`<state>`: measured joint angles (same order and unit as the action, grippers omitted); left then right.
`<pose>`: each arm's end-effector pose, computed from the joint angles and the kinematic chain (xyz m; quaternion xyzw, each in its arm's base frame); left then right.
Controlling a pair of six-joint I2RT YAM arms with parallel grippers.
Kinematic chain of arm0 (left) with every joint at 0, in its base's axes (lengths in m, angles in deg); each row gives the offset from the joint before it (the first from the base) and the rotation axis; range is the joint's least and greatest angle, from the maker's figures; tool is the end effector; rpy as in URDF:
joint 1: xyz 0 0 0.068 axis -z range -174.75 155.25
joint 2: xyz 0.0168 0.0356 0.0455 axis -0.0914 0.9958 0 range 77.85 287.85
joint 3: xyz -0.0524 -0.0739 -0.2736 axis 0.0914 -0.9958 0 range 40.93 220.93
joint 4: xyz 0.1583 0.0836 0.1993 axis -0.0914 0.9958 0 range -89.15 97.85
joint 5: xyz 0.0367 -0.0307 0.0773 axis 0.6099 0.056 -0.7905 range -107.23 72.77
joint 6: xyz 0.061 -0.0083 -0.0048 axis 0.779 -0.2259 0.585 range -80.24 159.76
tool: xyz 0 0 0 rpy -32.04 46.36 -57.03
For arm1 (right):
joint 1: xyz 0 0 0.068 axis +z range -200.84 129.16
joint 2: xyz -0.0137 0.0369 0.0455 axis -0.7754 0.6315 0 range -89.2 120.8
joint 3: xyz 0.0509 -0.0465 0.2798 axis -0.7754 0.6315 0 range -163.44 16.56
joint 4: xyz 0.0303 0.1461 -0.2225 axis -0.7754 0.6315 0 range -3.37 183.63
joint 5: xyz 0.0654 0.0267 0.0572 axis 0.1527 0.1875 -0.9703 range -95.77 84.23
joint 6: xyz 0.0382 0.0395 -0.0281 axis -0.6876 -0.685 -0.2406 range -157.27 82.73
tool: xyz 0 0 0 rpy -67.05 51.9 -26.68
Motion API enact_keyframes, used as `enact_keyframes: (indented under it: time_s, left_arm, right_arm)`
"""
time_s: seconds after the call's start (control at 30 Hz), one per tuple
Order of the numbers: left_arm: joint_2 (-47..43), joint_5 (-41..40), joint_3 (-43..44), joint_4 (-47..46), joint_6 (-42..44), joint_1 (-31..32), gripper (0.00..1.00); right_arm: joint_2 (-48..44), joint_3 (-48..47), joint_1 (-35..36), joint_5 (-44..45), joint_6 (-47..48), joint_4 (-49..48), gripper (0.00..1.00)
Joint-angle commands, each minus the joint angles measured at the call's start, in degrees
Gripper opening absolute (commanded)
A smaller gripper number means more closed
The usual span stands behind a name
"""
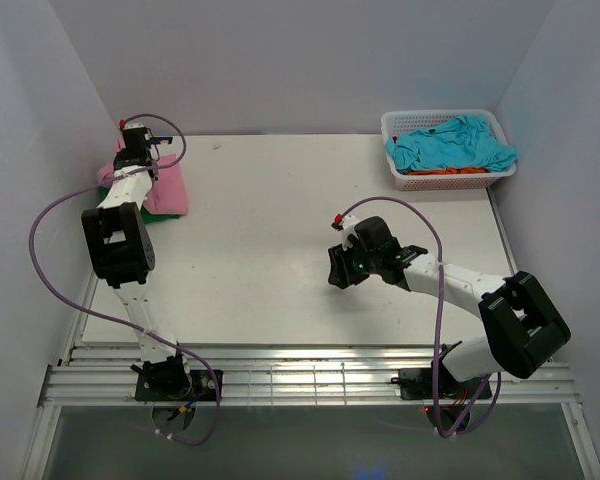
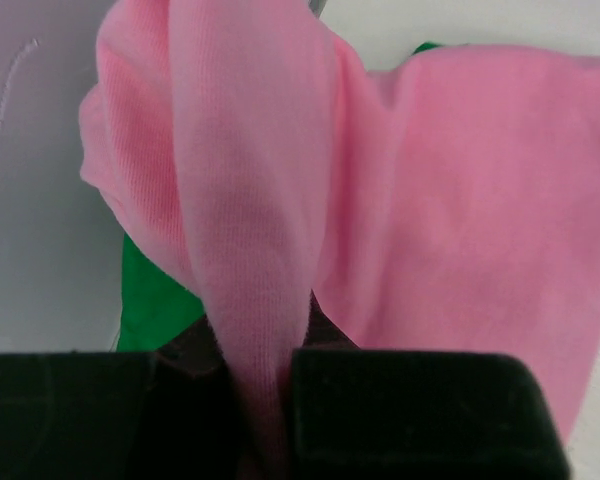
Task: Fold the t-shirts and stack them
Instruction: Neatly place the folded tshirt to the corner, then reset both grippers
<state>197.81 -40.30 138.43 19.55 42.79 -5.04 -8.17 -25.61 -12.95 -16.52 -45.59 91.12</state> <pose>0.4921 0.1078 0.2382 -0.1389 0.8851 0.2278 0.3812 0.2292 0.1894 0.1964 -0.2691 0.8745 0.2338 0.3289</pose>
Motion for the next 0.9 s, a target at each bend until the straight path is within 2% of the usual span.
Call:
enact_keyframes:
  time_s: [0.0, 0.33, 0.43, 0.47, 0.53, 0.57, 0.73, 0.83, 0.87]
  left_arm:
    - [-0.35, -5.05, -0.64, -2.43, -1.44, -0.97, 0.00]
    - [1.76, -10.76, 2.79, -3.58, -2.59, -3.43, 0.00]
    - [2.82, -15.14, 4.37, -2.71, -2.59, -3.51, 0.07]
    - [2.82, -17.16, 4.55, -2.44, -3.81, -3.43, 0.38]
    - [2.21, -21.90, 4.46, -2.00, -6.01, -3.43, 0.61]
    - [1.34, -22.36, 4.03, -2.17, -6.80, -3.34, 0.98]
    - [-7.78, -26.93, 3.41, -3.57, -8.57, -1.94, 0.98]
    - [-14.38, -33.51, -0.36, -13.30, -3.15, -0.79, 0.98]
    - [-19.02, -35.97, -2.72, -18.56, -0.85, -0.44, 0.98]
  right_arm:
    - [-1.58, 0.69, -0.10, -0.68, 0.93, -1.07, 0.53]
    - [-1.14, 1.13, -0.18, -0.77, 1.02, -0.80, 0.53]
    - [-0.53, 1.22, -0.18, -0.77, 1.11, -0.80, 0.53]
    - [-0.27, 1.22, -0.18, -0.77, 1.20, -0.71, 0.53]
    - [0.09, 1.13, -0.18, -0.86, 1.20, -0.71, 0.53]
    - [0.00, 1.13, -0.18, -0.86, 1.11, -0.80, 0.53]
    - [-1.49, 0.95, -0.18, -0.25, 0.93, -1.24, 0.53]
    - [-2.46, 0.78, -0.18, 0.54, 0.58, -1.33, 0.54]
    - [-2.72, 0.25, -0.18, 1.33, 0.23, -0.81, 0.54]
